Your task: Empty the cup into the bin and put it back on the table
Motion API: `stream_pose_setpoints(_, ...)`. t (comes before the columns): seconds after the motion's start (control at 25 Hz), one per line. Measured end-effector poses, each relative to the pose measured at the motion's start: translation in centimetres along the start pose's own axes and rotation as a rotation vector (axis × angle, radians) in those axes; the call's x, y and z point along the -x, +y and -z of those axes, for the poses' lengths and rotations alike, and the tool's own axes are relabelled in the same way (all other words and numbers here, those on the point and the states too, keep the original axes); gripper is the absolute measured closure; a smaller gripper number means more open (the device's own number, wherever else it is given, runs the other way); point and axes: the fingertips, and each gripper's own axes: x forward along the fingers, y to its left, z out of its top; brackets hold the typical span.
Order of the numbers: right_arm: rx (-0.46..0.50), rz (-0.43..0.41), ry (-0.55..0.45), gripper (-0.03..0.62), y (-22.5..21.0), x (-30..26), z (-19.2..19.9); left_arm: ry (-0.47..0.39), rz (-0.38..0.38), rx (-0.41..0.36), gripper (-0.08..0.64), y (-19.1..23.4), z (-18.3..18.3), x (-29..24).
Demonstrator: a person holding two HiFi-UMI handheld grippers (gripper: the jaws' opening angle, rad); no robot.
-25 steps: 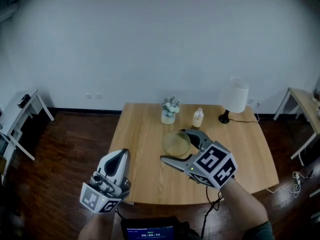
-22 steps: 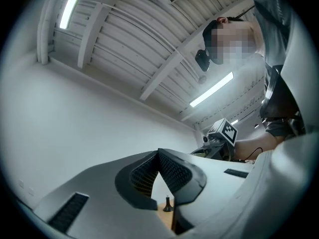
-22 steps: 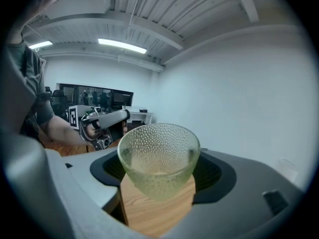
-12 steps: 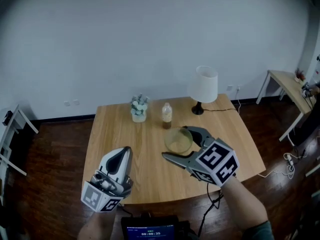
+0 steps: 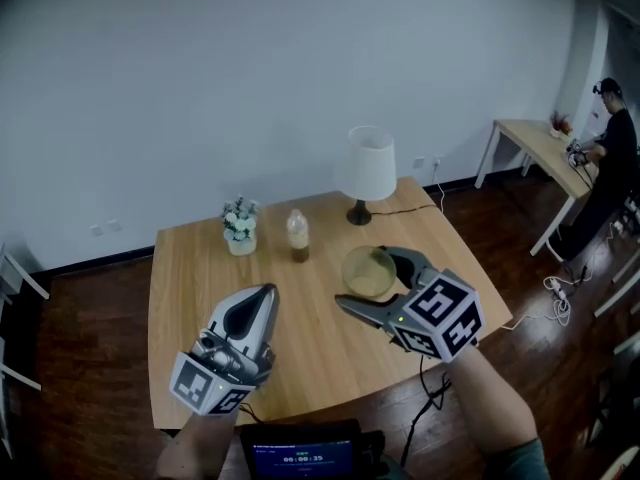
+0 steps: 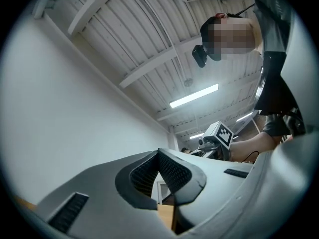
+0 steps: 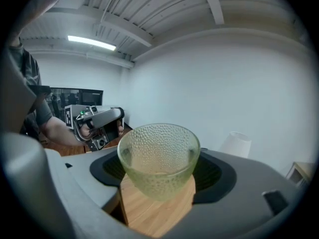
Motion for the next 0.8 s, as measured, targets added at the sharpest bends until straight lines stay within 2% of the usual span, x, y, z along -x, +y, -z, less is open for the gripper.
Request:
stream_pose_setpoints(0.24,-0.024,0.089,0.007,0.198,-2.6,0.5,0.6,-0.012,0.046,0.063,0.568,1.3,1.5,-2.1)
stream_pose_setpoints(0.44,-0.074,0.131,0.019,0.198,-4.7,0.5,3.2,0.024,0.056,0.12,0.568,2.1,4.3,-2.7)
stream_pose_setpoints(0.8,-0.134,0.098,0.03,0.198,-8.4,0.6,9.9,0.091,-0.009,0.122,0.568,1.0,9.2,-5.6)
